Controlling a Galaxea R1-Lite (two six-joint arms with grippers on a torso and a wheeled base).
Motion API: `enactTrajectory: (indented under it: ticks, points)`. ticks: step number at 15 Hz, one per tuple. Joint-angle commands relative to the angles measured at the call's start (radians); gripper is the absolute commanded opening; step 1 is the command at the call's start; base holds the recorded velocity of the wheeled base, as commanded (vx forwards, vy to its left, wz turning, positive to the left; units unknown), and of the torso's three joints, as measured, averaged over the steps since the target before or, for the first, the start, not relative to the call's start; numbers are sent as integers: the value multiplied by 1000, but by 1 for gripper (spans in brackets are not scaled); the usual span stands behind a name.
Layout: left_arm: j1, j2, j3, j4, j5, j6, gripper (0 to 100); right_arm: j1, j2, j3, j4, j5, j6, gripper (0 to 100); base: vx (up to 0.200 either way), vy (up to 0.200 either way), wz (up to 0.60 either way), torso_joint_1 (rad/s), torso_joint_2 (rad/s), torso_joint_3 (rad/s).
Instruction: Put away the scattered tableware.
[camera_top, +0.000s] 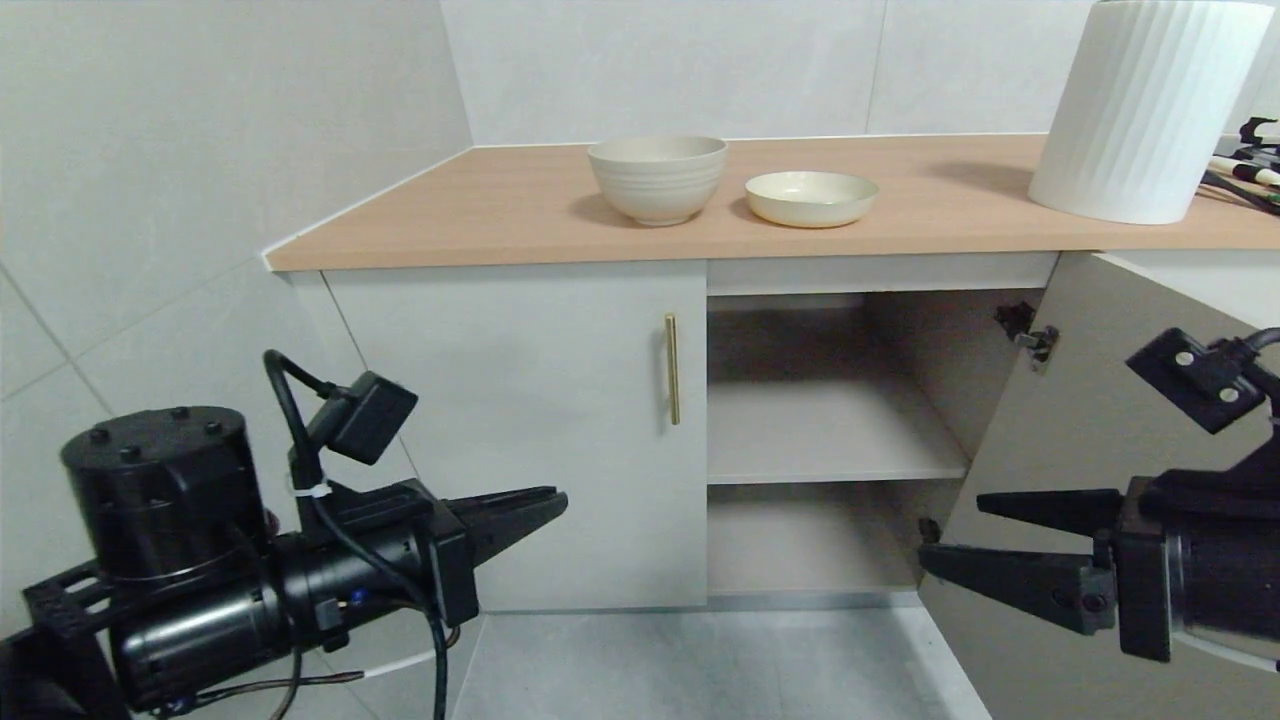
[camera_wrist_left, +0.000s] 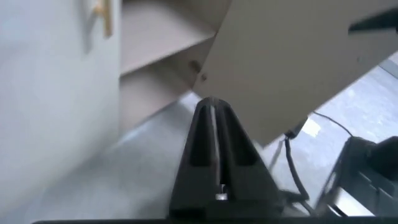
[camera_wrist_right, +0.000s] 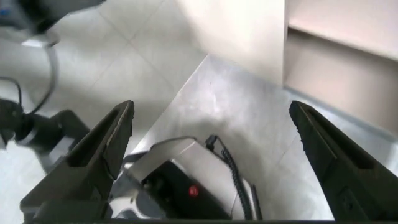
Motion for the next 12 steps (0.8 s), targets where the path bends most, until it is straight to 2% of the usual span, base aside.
enactTrajectory:
  ticks: [1,4,6,9,12]
  points:
    - [24,-159,-5,84,0,-1,100,-4,69,-58,3,1,-2,100,0,0,0,0,0,0]
    - [56,-166,-70,136,0,-2,100,-21,143,-142,37,1,-2,100,0,0,0,0,0,0]
    - [71,-169,-108,178,0,-4,100,-45,157,-141,37,-10,2,100,0,0,0,0,0,0]
    - [94,-159,-143,184,-5,-7,100,-47,172,-138,35,-101,7,100,0,0,0,0,0,0]
    - [94,-154,-148,179,-8,-7,100,-47,167,-138,26,-110,22,100,0,0,0,0,0,0]
